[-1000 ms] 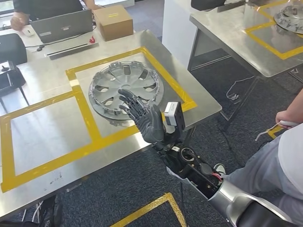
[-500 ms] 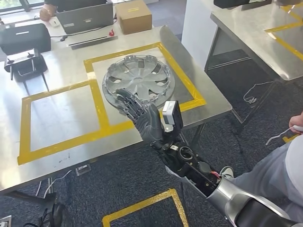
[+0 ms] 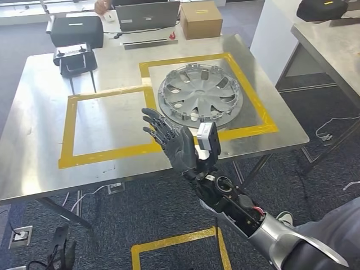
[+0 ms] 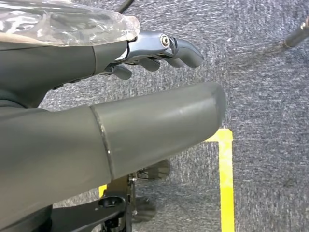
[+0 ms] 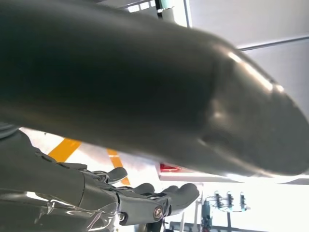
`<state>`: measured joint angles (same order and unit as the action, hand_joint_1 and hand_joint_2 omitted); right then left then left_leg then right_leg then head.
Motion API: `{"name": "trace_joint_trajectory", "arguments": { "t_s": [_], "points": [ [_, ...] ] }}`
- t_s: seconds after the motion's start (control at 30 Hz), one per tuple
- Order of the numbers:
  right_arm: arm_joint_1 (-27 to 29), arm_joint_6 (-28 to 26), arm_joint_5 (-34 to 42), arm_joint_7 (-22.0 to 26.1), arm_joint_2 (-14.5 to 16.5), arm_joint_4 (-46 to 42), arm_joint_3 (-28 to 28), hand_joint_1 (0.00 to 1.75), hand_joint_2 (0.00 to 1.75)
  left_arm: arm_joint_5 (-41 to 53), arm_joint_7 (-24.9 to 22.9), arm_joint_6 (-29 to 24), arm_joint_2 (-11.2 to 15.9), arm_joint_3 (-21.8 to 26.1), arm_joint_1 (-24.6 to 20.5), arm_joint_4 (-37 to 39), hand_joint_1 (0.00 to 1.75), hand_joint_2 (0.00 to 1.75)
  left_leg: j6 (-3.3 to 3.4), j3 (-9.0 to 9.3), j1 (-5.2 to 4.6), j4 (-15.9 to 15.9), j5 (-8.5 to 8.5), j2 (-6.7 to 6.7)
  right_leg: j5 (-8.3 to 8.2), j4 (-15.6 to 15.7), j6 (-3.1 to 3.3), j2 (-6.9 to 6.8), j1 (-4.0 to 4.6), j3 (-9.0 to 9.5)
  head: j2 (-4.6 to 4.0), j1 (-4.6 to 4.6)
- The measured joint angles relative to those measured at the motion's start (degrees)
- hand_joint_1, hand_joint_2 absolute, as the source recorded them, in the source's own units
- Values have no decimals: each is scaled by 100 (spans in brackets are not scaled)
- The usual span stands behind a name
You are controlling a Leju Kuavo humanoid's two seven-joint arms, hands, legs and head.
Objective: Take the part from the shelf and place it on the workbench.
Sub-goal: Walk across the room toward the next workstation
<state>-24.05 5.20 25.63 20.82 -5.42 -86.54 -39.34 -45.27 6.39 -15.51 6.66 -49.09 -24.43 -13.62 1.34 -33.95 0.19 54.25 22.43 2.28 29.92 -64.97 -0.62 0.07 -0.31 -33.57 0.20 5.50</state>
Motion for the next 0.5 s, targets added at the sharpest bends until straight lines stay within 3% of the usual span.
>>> {"name": "trace_joint_trajectory", "arguments": {
  "t_s": [0.07,0.1,0.2,0.27,0.37,0.4,0.43,0.5],
  "points": [
    [-26,-99,-9,-100,0,1,15,0,0,1,8,10,3,0,-3,0,0,0,-40,-20,-9,7,-32,55,-300,747,55,71,20,358,0,0],
    [-35,-144,-13,-138,0,1,19,0,0,2,13,9,8,0,-2,0,0,0,-70,-40,-7,10,-54,72,-350,932,69,100,33,444,0,2],
    [-42,-263,-20,-204,0,-2,29,0,0,14,18,-5,28,0,13,0,0,0,-178,-105,-5,11,-113,82,-382,1078,91,75,23,493,0,7],
    [-42,-362,-26,-240,0,-5,40,0,0,34,19,-21,33,0,5,0,0,0,-232,-241,-13,285,111,-11,-456,1183,143,33,-14,479,0,-38],
    [-24,-493,-42,-297,0,-6,51,0,0,56,19,-27,29,0,-14,0,0,0,-291,-702,19,1425,757,-140,-557,1196,185,-16,-16,356,0,-100],
    [-12,-532,-44,-312,0,-6,52,0,0,61,18,-26,27,0,-9,0,0,0,-308,-784,31,1681,852,-152,-582,1184,181,-32,-14,307,0,-105],
    [0,-572,-46,-328,0,-6,53,0,0,65,16,-21,25,0,-4,0,0,0,-322,-750,44,1713,839,-163,-604,1170,172,-47,-14,261,0,-107],
    [24,-638,-40,-356,0,-20,58,0,0,72,13,-4,27,0,-7,0,0,0,-333,-326,70,1096,562,-192,-636,1135,146,-75,-15,195,0,-109]
  ]
}}
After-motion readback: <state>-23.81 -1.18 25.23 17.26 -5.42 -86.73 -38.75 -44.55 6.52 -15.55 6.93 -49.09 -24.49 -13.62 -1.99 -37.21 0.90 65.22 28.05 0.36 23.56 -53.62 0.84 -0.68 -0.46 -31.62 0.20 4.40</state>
